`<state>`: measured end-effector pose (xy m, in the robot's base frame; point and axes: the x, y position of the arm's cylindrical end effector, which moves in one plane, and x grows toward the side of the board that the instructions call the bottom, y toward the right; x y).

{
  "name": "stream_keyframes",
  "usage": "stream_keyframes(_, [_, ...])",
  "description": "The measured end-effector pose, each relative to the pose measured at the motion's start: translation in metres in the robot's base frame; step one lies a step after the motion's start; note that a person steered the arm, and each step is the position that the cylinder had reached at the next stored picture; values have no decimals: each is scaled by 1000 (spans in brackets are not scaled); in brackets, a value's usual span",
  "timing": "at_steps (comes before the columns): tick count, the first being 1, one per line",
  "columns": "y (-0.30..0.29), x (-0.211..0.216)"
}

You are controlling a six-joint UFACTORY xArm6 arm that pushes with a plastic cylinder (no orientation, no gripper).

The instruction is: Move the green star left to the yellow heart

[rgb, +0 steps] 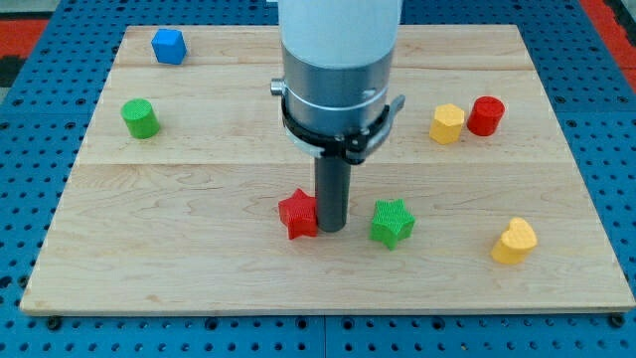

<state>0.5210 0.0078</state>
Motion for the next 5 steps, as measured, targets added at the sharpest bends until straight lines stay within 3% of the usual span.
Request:
stream_keyframes(2, [62,2])
stream_keyframes(3, [36,-7])
stream_keyframes(4, [33,38])
stream_keyframes(5, [71,52])
